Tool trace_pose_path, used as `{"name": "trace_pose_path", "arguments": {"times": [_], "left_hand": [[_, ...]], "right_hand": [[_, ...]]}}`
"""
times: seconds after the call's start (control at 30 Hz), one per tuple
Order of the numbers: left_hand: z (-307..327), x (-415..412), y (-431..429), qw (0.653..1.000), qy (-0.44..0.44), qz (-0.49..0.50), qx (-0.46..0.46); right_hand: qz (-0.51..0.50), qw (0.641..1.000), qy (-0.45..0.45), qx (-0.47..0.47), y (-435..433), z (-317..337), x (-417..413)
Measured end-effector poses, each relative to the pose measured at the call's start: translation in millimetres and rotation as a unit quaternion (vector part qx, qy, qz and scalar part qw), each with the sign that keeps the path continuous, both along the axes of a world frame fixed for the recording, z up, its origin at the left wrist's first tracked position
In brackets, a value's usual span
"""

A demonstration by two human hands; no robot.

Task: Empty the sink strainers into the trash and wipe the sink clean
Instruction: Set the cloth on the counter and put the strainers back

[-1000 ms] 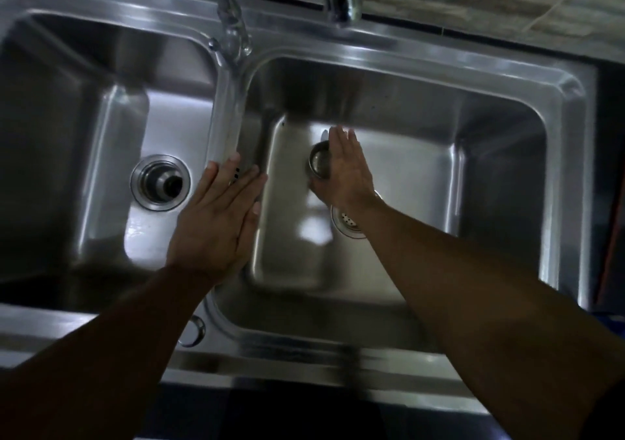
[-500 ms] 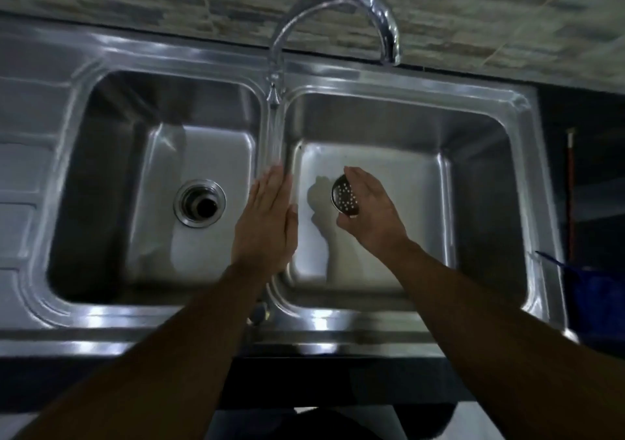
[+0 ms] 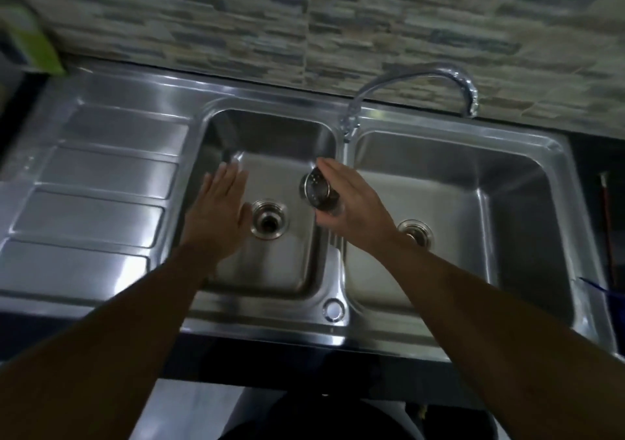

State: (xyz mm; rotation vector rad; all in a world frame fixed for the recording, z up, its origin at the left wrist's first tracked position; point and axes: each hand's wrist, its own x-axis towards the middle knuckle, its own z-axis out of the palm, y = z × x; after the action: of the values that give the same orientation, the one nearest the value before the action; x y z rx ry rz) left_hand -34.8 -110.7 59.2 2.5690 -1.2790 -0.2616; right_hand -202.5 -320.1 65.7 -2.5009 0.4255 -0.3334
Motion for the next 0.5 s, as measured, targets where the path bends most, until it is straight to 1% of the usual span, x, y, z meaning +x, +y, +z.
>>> {"name": "trace_pose_path", "arguments": {"times": [0.17, 0.27, 0.33, 0.43, 0.5], "left_hand": [[-15.7, 47.7, 46.8, 0.999, -0.005, 0.018, 0.033], [-35.3, 61.1, 73.0, 0.998, 0.016, 0.04, 0.038], [-46.2, 61.5, 82.7, 0.999, 0.022, 0.037, 0.025], [-58.0, 54.4, 84.3, 0.999, 0.0, 0.043, -0.005], [-63.5, 48.6, 80.4, 0.997, -0.04, 0.062, -0.023]], "right_hand": [[0.05, 0.996, 0.071, 0.01, 32.7, -20.3, 43.4], [0.062, 0.992, 0.106, 0.008, 47.3, -43.8, 61.3], [0.06, 0.99, 0.13, 0.008, 53.8, -62.3, 67.8], [0.05, 0.984, 0.171, 0.008, 59.2, -90.9, 72.3], [0.047, 0.981, 0.186, 0.016, 61.2, -109.0, 74.7]]}}
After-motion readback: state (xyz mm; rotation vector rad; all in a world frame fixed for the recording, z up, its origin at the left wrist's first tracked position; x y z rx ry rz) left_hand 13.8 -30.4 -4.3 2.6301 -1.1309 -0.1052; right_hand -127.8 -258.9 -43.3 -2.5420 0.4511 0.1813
